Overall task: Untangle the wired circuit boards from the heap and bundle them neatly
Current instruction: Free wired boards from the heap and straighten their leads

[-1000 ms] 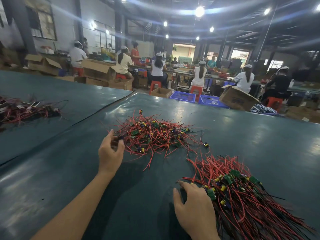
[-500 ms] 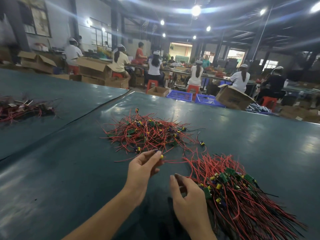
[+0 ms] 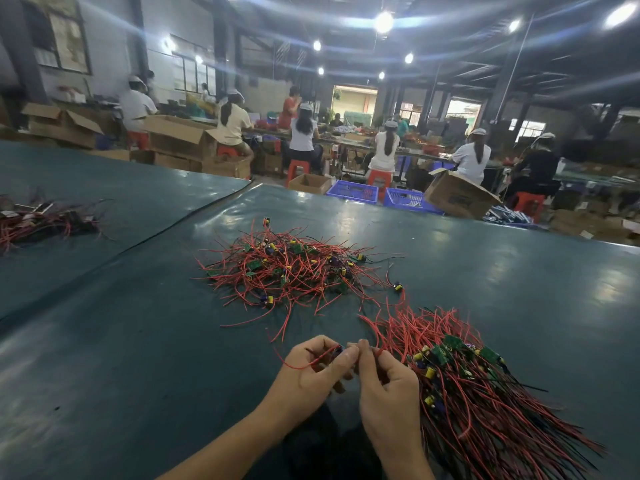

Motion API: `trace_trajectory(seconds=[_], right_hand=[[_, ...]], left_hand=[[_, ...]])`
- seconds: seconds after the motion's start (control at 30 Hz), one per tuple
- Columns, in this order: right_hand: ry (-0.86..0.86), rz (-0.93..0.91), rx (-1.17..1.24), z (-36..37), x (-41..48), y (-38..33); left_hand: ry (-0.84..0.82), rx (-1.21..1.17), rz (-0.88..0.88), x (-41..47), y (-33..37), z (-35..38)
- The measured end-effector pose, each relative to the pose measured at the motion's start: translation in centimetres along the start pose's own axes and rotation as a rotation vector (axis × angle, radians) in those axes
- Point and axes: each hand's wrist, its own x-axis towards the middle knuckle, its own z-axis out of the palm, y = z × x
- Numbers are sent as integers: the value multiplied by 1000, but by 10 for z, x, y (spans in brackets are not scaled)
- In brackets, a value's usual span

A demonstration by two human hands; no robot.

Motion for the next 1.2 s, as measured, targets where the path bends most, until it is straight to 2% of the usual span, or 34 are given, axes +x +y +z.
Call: trace_trajectory(seconds=[0.1,0.23,0.37,0.43,0.6,0.83,1.0,1.2], right_hand=[[2,28,44,0,-1,-2],[9,79,144,0,3,-1],[-24,63,106,2,2,0],[22,121,129,4,3,-1],[252,326,375,-11,17,-7],[372,317,522,-29,27,-7],[323,258,471,-27,22,-6],[48,203,219,0,6,-2]], left_hand=[[30,35,61,0,-1,-1],[60,-30,65,0,1,-1],[70,-40,57,1,1,-2],[70,-51,50,1,2,0],[-5,-23,65,1,11,2],[-119,-30,-10,-3,14,4],[-112,-50,-48,-3,10,3],[-24,-84,-36,-1,6,1]])
